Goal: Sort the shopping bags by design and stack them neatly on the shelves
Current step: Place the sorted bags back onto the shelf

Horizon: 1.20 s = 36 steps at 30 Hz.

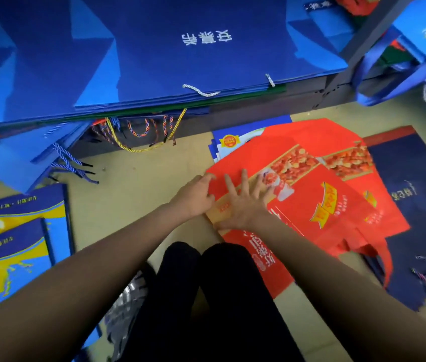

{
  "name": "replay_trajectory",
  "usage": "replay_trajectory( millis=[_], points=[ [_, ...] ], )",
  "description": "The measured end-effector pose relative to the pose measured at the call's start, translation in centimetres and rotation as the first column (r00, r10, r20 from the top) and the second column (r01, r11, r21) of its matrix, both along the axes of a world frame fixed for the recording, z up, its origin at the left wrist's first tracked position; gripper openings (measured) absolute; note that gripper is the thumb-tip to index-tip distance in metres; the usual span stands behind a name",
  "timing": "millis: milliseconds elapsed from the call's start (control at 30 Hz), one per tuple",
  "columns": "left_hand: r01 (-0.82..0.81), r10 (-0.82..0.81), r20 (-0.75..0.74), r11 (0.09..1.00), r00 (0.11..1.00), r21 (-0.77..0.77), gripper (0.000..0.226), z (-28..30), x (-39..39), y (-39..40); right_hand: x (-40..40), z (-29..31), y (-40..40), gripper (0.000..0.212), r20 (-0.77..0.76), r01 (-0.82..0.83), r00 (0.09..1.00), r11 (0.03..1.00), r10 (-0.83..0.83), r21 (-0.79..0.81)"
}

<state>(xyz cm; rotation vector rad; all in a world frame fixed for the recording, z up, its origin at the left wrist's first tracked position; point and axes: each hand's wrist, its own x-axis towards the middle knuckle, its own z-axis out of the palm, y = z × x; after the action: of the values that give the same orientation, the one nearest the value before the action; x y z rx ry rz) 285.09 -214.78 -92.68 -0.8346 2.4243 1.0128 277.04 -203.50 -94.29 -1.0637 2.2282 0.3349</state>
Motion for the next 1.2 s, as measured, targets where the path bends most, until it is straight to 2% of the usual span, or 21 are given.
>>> replay_trajectory(
  millis=[167, 267, 333, 433, 467, 500, 600, 667, 733, 833, 933, 1000, 1100, 1200],
  points=[
    [-0.172, 0.172, 0.009, 0.981, 0.985, 0.087, 0.048, -1.0, -0.4, 0.4, 1.3, -1.1, -0.5, 0.120, -0.010, 0.033, 0.999, 0.999, -0.033, 0.001],
    [-0.201, 0.202, -0.006, 0.977, 0.979, 0.077, 0.047, -0.9, 0.4, -0.1, 0.4, -0.1, -0.9, 0.108, 0.076, 0.182, 0.981, 0.982, -0.178, -0.058],
    [-0.195, 0.196, -0.013, 0.979, 0.981, 0.052, 0.048, -0.5, 0.6, -0.4, -1.4, 0.8, -0.8, 0.101, 0.154, 0.357, 0.929, 0.926, -0.338, -0.121],
    [-0.194, 0.195, -0.055, 0.981, 0.979, 0.024, 0.048, 0.6, 0.4, -1.1, -5.0, 1.9, 0.3, 0.095, 0.208, 0.597, 0.802, 0.772, -0.560, -0.220],
    [-0.188, 0.188, -0.075, 0.982, 0.979, 0.013, 0.048, 1.1, 0.2, -1.3, -6.2, 2.1, 1.0, 0.093, 0.208, 0.631, 0.776, 0.736, -0.596, -0.245],
    [-0.180, 0.179, -0.096, 0.984, 0.979, 0.000, 0.048, 1.6, 0.1, -1.6, -7.1, 2.3, 1.6, 0.089, 0.189, 0.623, 0.782, 0.741, -0.594, -0.249],
    [-0.158, 0.147, -0.148, 0.985, 0.978, -0.067, 0.048, 3.6, 0.3, -2.5, -8.7, 2.9, 2.9, 0.077, 0.136, 0.460, 0.886, 0.876, -0.443, -0.144],
    [-0.151, 0.127, -0.176, 0.980, 0.976, -0.129, 0.048, 5.0, 1.0, -3.5, -8.8, 3.9, 2.2, 0.068, 0.158, 0.382, 0.919, 0.915, -0.362, -0.127],
    [-0.168, 0.124, -0.221, 0.966, 0.967, -0.197, 0.047, 6.5, 1.9, -4.8, -8.5, 5.7, -0.1, 0.061, 0.181, 0.372, 0.924, 0.899, -0.336, -0.233],
    [-0.206, 0.122, -0.248, 0.914, 0.961, -0.351, 0.049, 8.6, 3.9, -7.2, -7.4, 8.7, -5.1, 0.056, 0.218, 0.354, 0.934, 0.815, -0.283, -0.458],
    [-0.329, 0.202, -0.296, 0.812, 0.934, -0.482, 0.053, 10.1, 6.7, -10.6, -5.8, 11.0, -10.4, 0.057, 0.143, 0.176, 0.984, 0.762, -0.110, -0.623],
    [-0.417, 0.272, -0.330, 0.727, 0.904, -0.545, 0.054, 10.7, 9.4, -13.2, -4.5, 11.7, -14.0, 0.059, 0.040, -0.001, 0.998, 0.747, 0.038, -0.665],
    [-0.465, 0.380, -0.274, 0.644, 0.884, -0.608, 0.059, 10.8, 13.0, -16.0, -2.7, 12.0, -18.5, 0.064, -0.120, -0.236, 0.971, 0.752, 0.207, -0.616],
    [-0.580, 0.539, -0.267, 0.573, 0.799, -0.579, 0.059, 10.1, 16.6, -18.2, -0.1, 12.0, -22.9, 0.063, -0.148, -0.337, 0.939, 0.742, 0.311, -0.580]
  ],
)
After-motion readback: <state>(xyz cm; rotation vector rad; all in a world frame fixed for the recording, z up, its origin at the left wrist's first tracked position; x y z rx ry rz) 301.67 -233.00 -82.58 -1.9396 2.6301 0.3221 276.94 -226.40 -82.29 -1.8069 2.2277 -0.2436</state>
